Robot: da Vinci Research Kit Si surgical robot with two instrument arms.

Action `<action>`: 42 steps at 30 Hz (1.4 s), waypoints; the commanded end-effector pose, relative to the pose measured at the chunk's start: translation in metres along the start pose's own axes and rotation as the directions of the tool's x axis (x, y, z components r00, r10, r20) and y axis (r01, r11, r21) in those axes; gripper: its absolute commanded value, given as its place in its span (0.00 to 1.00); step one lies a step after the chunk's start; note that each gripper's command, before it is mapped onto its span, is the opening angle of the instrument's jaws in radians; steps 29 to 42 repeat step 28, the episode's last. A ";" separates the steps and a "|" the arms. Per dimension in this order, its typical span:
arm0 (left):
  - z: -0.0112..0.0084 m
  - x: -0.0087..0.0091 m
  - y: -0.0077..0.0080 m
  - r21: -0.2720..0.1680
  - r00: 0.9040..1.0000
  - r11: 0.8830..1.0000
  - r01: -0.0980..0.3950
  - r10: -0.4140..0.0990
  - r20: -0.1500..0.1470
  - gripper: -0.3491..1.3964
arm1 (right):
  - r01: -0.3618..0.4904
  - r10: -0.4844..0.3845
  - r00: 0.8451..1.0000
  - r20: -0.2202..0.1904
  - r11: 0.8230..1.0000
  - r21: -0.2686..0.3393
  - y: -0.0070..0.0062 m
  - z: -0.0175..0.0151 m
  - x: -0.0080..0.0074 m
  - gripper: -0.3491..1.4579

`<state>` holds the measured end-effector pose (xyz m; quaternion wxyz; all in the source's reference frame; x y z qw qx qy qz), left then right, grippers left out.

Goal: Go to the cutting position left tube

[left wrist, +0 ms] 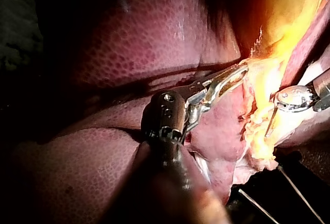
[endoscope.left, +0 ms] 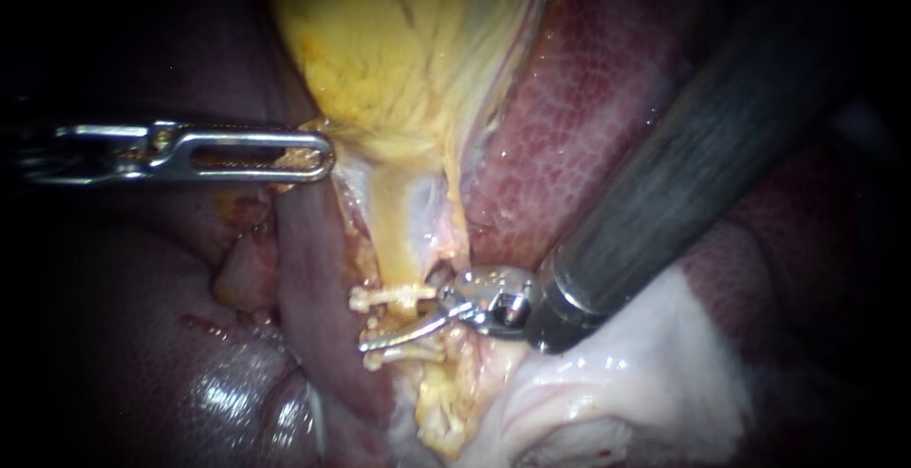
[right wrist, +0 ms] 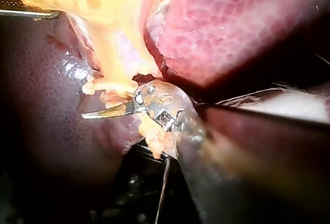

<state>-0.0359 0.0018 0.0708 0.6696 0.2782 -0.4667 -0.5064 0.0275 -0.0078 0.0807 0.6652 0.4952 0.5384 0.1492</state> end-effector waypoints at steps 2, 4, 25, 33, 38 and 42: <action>0.0002 0.0001 0.0001 -0.004 1.000 1.000 -0.002 0.002 -0.004 0.00 | 0.000 0.000 1.000 -0.001 1.000 0.004 0.0000 0.0001 0.0001 0.98; 0.0004 0.0001 0.0003 -0.004 1.000 1.000 -0.002 0.002 -0.003 0.00 | 0.000 0.000 1.000 -0.001 1.000 0.005 0.0001 0.0002 0.0002 0.98; 0.0004 0.0001 0.0001 -0.008 1.000 1.000 -0.002 0.002 -0.001 0.00 | 0.007 -0.007 1.000 0.012 1.000 0.027 0.0004 0.0006 0.0003 0.98; 0.0004 0.0001 0.0001 -0.005 1.000 1.000 -0.002 0.002 -0.003 0.00 | 0.007 -0.007 1.000 0.010 1.000 0.024 0.0004 0.0006 0.0003 0.98; 0.0004 0.0001 0.0001 -0.005 1.000 1.000 -0.002 0.002 -0.003 0.00 | 0.007 -0.007 1.000 0.010 1.000 0.024 0.0004 0.0006 0.0003 0.98; 0.0004 0.0001 0.0001 -0.005 1.000 1.000 -0.002 0.002 -0.003 0.00 | 0.007 -0.007 1.000 0.010 1.000 0.024 0.0004 0.0006 0.0003 0.98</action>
